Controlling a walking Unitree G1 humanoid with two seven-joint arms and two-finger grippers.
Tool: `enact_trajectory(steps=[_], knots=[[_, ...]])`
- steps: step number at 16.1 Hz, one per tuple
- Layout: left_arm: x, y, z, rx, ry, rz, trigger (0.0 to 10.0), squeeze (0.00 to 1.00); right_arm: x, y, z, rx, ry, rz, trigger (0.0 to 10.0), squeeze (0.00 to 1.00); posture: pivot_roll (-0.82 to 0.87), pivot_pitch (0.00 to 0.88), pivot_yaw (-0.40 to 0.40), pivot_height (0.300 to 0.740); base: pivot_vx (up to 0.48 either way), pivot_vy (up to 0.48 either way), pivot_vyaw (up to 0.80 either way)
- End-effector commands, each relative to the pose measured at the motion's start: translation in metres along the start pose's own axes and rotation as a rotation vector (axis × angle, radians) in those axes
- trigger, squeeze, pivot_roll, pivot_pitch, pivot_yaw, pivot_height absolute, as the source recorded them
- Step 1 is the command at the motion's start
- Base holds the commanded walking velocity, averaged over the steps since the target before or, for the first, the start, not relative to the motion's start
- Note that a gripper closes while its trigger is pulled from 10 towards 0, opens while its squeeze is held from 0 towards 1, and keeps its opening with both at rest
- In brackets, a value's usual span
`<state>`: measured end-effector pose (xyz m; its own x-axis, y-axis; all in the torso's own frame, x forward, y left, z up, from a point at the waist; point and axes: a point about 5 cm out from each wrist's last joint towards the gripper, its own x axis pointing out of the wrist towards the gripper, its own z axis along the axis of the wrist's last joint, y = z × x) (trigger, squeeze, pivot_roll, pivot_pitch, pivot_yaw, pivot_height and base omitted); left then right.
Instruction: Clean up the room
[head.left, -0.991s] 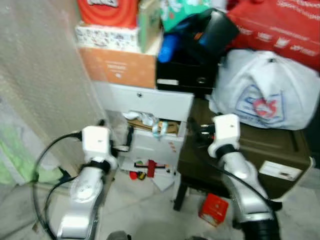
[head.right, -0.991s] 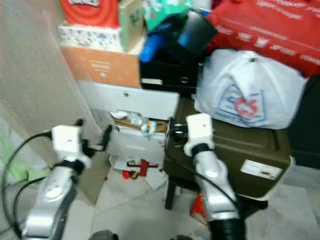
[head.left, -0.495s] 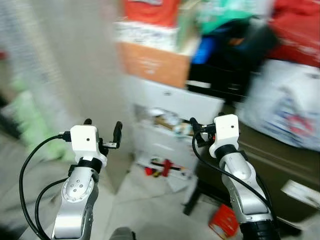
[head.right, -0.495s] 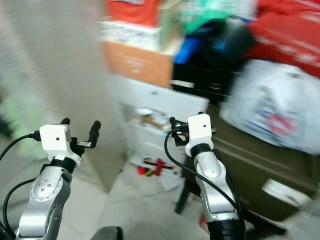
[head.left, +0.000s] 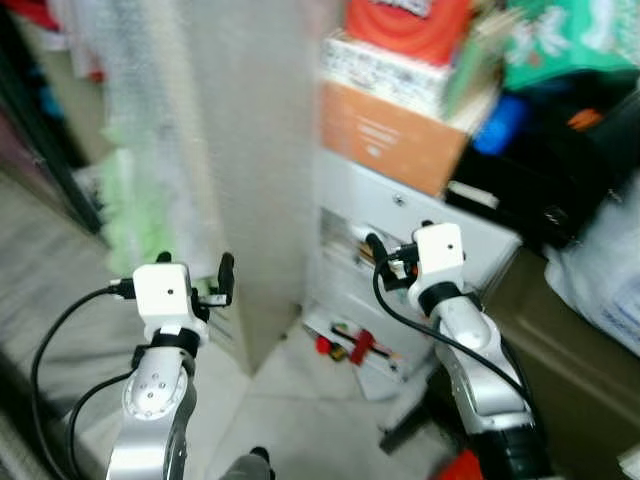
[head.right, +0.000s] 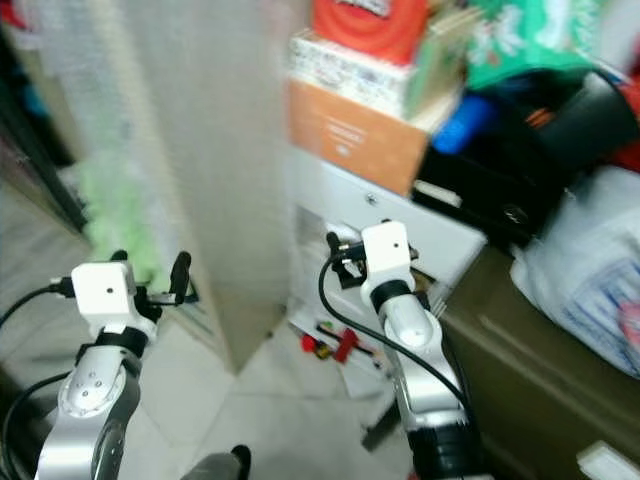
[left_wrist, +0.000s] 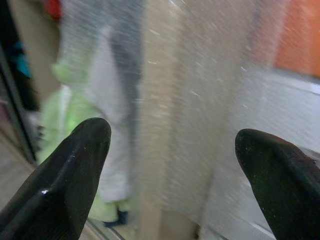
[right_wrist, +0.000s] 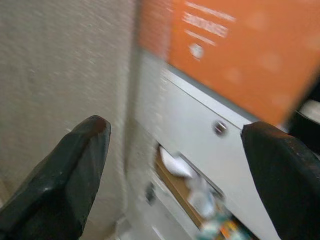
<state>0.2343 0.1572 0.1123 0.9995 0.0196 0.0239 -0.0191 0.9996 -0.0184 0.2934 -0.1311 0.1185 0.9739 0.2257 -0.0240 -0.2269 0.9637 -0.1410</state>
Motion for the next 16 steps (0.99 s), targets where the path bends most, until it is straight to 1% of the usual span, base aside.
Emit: enact_trajectory(steps=[1,2,4,6,7,10,13,14,16], knots=[[-0.001,0.001,0.003,0.003,-0.015,0.011,10.0,0.0,0.003,0.004,0.0,0.008,-0.001,0.018,10.0,0.0,0.09,0.0,-0.071,0.74,0.0,0.0,0.8],[0.0,0.004,0.004,0.004,-0.021,0.028,10.0,0.0,0.006,0.008,0.0,0.021,-0.008,0.022,10.0,0.0,0.09,0.0,-0.06,0.74,0.0,0.0,0.8],[0.002,0.008,0.007,0.025,-0.043,0.034,10.0,0.0,0.004,0.008,0.001,0.03,-0.015,0.01,10.0,0.0,0.08,0.0,-0.042,0.74,0.0,0.0,0.8],[0.005,0.006,0.005,0.027,-0.031,0.001,10.0,0.0,0.002,0.004,0.001,0.037,-0.023,-0.03,10.0,0.0,0.05,0.0,-0.01,0.74,0.0,0.0,0.8],[0.009,0.005,0.005,0.036,-0.03,-0.022,10.0,0.0,0.0,0.002,0.001,0.043,-0.028,-0.057,10.0,0.0,0.03,0.0,0.016,0.74,0.0,0.0,0.8],[0.015,0.004,0.009,0.044,-0.039,-0.029,10.0,0.0,-0.002,0.001,0.0,0.054,-0.037,-0.081,10.0,0.0,0.03,0.0,0.037,0.74,0.0,0.0,0.8],[0.017,0.015,0.008,0.043,-0.036,0.045,10.0,0.0,-0.003,-0.006,0.002,0.066,-0.051,-0.152,10.0,0.0,0.02,0.0,0.041,0.74,0.0,0.0,0.0],[0.018,0.018,0.007,0.042,-0.031,0.054,10.0,0.0,-0.002,-0.008,0.0,0.074,-0.031,-0.179,10.0,0.0,0.03,0.0,0.037,0.74,0.0,0.0,0.0],[0.019,0.018,0.007,0.05,-0.032,0.049,10.0,0.0,0.0,-0.007,0.0,0.083,-0.031,-0.181,10.0,0.0,0.03,0.0,0.033,0.74,0.0,0.0,0.0]])
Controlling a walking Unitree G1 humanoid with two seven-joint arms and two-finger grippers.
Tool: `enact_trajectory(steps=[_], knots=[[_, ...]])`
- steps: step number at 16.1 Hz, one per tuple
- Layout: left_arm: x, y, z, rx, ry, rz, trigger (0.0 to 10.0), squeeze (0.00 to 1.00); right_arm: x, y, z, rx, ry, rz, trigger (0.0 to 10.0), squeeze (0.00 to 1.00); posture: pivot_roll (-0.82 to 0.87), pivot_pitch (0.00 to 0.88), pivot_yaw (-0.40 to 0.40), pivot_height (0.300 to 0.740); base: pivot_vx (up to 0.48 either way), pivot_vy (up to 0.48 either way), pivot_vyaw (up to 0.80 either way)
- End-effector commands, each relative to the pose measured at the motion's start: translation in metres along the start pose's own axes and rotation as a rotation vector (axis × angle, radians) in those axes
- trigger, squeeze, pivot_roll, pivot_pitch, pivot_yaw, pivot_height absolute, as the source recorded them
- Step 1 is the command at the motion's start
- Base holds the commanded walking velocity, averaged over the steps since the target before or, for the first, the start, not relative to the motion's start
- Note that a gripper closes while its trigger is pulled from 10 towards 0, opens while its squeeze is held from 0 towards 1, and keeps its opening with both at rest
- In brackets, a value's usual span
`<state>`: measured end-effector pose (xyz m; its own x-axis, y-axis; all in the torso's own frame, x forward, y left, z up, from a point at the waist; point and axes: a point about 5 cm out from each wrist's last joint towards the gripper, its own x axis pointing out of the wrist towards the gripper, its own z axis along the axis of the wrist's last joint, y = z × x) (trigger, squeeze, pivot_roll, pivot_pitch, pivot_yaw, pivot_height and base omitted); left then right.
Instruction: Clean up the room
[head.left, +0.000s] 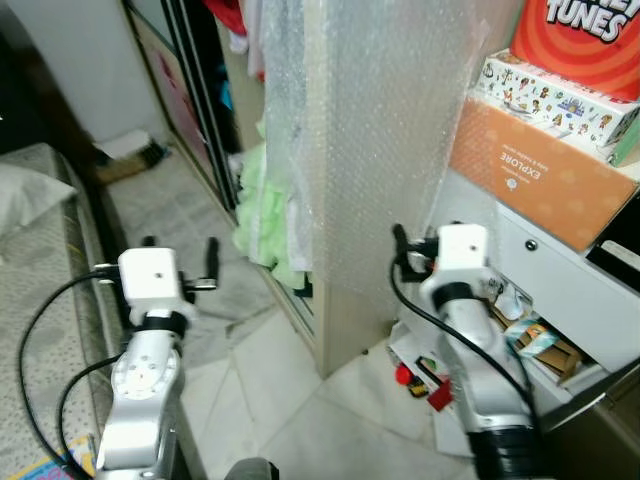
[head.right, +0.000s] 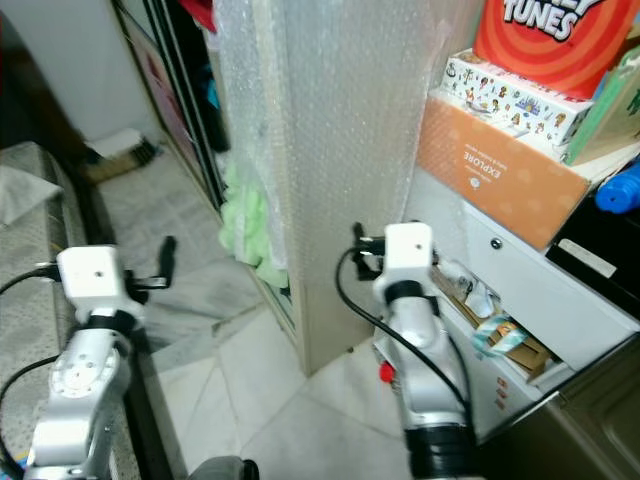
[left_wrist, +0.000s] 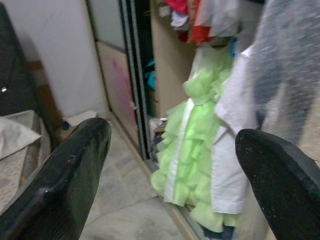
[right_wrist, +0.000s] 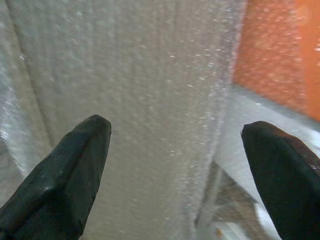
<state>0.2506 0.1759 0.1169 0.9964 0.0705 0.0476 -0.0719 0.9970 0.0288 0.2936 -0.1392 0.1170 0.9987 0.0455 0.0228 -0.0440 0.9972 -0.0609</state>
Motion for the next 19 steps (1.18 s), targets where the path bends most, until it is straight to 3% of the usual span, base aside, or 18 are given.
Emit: enact_trajectory(steps=[1,5,7,16,19], knots=[[0.0022,-0.0001,0.0024,0.003,-0.009,-0.002,10.0,0.0,0.0027,0.0014,0.0027,0.002,-0.003,0.006,10.0,0.0,0.04,0.0,0.031,0.74,0.0,0.0,0.0],[0.0042,-0.0008,0.0026,0.002,-0.016,0.001,10.0,0.0,0.0061,0.0066,0.0018,-0.046,0.011,0.049,10.0,0.0,0.04,0.0,0.022,0.74,0.0,0.0,0.0],[0.0049,-0.0028,0.0022,-0.003,-0.016,-0.007,10.0,0.0,0.0053,0.0095,0.0034,-0.094,-0.007,0.073,10.0,0.0,0.03,0.0,0.019,0.74,0.0,0.0,0.8],[0.0062,-0.006,0.0018,-0.007,-0.019,-0.023,10.0,0.0,0.0056,0.0089,0.0032,-0.077,-0.005,0.083,10.0,0.0,0.03,0.0,0.014,0.74,0.0,0.0,0.8],[0.0053,-0.006,0.0041,0.004,-0.031,-0.019,10.0,0.0,0.0018,0.0008,0.0048,-0.094,-0.011,0.057,10.0,0.0,0.03,0.0,0.014,0.74,0.0,0.0,0.8]])
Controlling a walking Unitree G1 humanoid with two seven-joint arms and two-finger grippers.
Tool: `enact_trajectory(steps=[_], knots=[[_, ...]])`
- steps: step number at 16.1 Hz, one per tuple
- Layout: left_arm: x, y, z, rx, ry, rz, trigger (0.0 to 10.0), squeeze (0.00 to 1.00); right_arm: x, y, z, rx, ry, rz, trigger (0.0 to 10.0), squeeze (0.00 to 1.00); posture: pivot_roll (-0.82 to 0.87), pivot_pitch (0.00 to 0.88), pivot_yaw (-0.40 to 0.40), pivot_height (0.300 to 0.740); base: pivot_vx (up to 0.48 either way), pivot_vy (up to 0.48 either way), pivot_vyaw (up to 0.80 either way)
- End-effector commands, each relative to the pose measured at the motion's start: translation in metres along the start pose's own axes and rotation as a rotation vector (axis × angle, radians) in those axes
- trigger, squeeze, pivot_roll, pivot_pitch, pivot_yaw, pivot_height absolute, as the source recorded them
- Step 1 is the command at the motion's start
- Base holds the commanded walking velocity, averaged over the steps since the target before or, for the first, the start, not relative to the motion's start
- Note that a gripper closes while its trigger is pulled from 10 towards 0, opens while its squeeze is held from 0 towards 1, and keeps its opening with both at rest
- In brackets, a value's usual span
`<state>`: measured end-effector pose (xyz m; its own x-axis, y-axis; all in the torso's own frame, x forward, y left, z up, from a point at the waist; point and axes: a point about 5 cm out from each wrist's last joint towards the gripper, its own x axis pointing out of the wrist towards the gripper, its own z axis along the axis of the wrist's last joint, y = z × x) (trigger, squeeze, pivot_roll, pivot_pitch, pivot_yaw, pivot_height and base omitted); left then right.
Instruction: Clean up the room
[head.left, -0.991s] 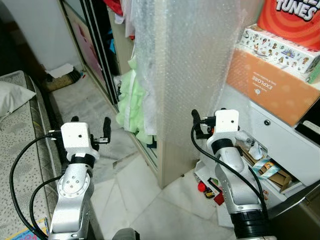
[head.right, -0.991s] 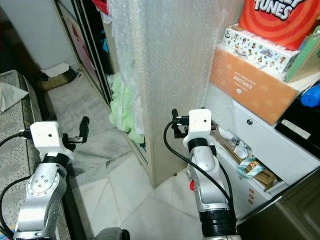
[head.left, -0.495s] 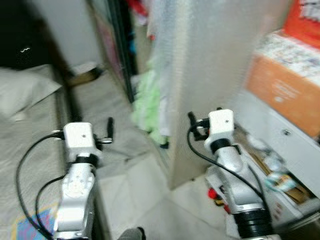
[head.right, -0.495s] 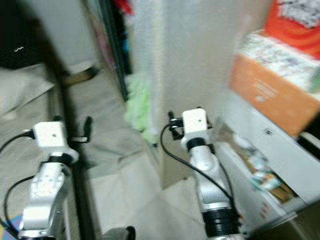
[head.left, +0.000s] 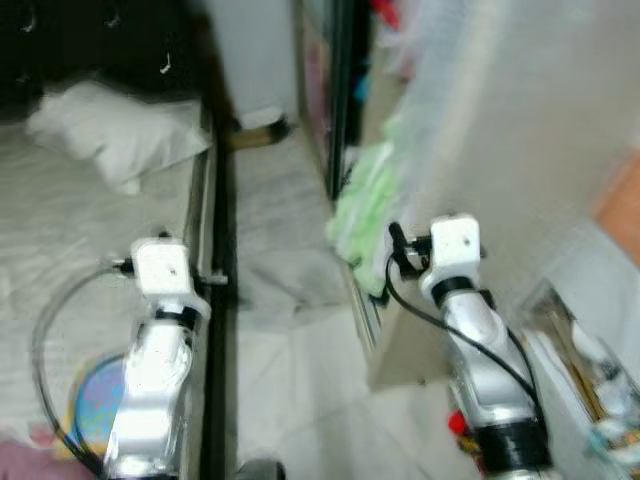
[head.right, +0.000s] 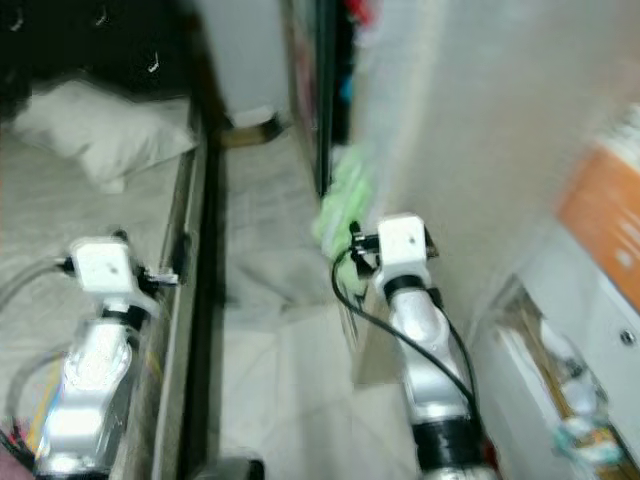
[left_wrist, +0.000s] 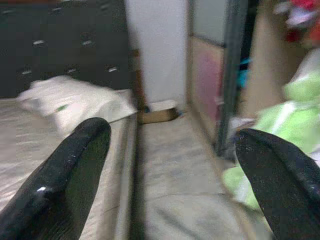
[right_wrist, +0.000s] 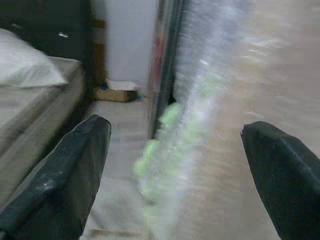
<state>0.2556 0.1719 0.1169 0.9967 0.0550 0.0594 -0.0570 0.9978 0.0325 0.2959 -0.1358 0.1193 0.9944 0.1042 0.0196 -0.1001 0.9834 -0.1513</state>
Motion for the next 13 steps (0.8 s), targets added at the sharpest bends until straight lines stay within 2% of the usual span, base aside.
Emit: enact_trajectory(steps=[1,3,5,8,10,13], knots=[[-0.002,-0.002,0.007,0.013,-0.028,-0.01,10.0,0.0,-0.008,-0.01,0.002,-0.02,-0.007,-0.018,10.0,0.0,0.03,0.0,0.014,0.74,0.0,0.0,0.8],[-0.006,-0.002,0.01,0.021,-0.034,-0.02,10.0,0.0,-0.015,-0.017,0.003,-0.035,-0.006,-0.031,10.0,0.0,0.02,0.0,0.013,0.74,0.0,0.0,0.8],[-0.025,0.002,0.01,0.041,-0.022,-0.028,10.0,0.0,-0.041,-0.032,-0.003,-0.106,0.017,-0.037,10.0,0.0,0.02,0.0,0.013,0.74,0.0,0.0,0.8],[-0.035,0.008,0.003,0.044,0.012,-0.017,10.0,0.0,-0.06,-0.042,-0.009,-0.136,0.051,-0.038,10.0,0.0,0.01,0.0,0.013,0.74,0.0,0.0,0.76],[-0.032,0.007,0.005,0.043,0.008,-0.022,10.0,0.0,-0.063,-0.039,-0.008,-0.149,0.047,-0.009,10.0,0.0,0.0,0.0,0.014,0.74,0.0,0.0,0.76],[-0.029,0.004,0.007,0.04,0.006,-0.034,10.0,0.0,-0.059,-0.033,-0.005,-0.158,0.03,0.034,10.0,0.0,0.0,0.0,0.017,0.74,0.0,0.0,0.75]])
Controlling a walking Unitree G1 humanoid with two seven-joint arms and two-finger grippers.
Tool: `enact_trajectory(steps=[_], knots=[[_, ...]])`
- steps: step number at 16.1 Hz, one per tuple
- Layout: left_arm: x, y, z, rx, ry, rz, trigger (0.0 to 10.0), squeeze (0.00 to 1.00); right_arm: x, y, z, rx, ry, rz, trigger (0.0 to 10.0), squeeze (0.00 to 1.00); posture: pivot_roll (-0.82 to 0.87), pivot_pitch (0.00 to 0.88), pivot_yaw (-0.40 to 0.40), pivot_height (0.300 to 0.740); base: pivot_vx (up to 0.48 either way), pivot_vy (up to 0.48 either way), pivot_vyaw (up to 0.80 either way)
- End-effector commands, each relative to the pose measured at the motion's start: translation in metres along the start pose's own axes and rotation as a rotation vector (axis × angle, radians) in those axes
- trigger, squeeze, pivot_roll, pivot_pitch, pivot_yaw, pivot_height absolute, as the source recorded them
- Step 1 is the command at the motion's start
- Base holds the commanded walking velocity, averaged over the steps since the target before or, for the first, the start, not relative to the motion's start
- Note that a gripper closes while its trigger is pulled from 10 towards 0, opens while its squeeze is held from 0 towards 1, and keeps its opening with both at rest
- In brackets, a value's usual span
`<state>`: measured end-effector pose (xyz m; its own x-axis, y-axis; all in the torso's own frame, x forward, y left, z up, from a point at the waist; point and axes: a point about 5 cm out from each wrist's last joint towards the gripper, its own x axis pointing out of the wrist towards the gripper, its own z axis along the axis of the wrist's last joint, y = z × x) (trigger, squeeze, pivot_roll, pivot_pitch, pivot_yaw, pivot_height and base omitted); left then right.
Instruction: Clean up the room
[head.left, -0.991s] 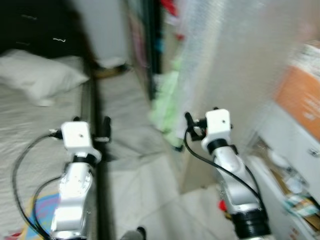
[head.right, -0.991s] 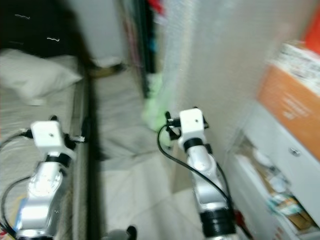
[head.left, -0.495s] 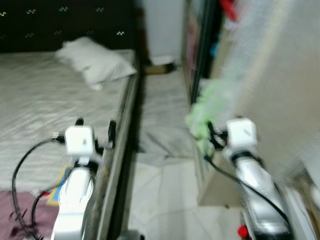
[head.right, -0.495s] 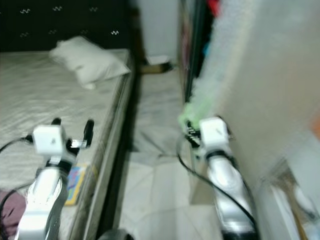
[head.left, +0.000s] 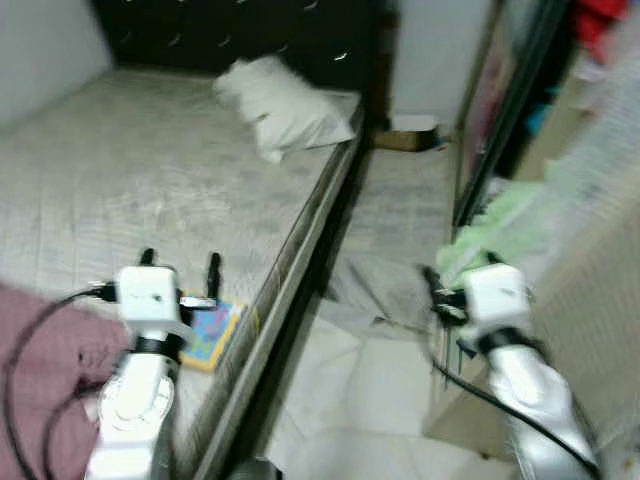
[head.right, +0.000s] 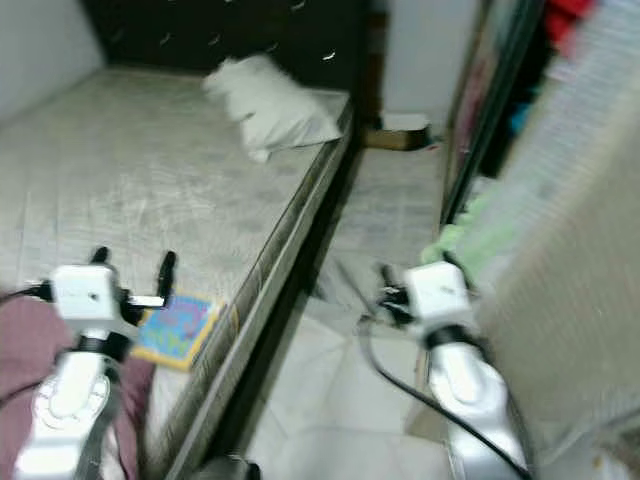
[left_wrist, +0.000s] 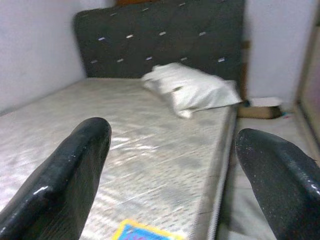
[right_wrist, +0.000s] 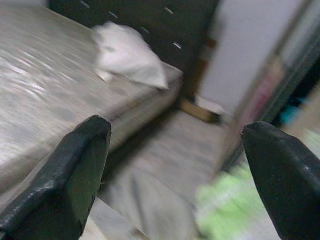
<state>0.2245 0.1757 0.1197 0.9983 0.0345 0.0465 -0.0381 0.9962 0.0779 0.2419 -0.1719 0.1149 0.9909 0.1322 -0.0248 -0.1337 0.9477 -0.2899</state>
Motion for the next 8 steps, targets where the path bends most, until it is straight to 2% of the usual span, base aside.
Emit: enact_trajectory(steps=[1,8], knots=[[0.002,-0.002,0.003,-0.007,-0.006,-0.013,10.0,0.0,0.003,-0.002,0.003,-0.008,-0.01,0.002,10.0,0.0,0.0,0.0,0.016,0.74,0.0,0.0,0.78],[0.011,-0.002,0.008,-0.018,-0.027,0.009,10.0,0.0,0.036,0.016,0.017,0.089,-0.057,0.03,10.0,0.0,0.02,0.0,0.013,0.74,0.0,0.0,0.77]])
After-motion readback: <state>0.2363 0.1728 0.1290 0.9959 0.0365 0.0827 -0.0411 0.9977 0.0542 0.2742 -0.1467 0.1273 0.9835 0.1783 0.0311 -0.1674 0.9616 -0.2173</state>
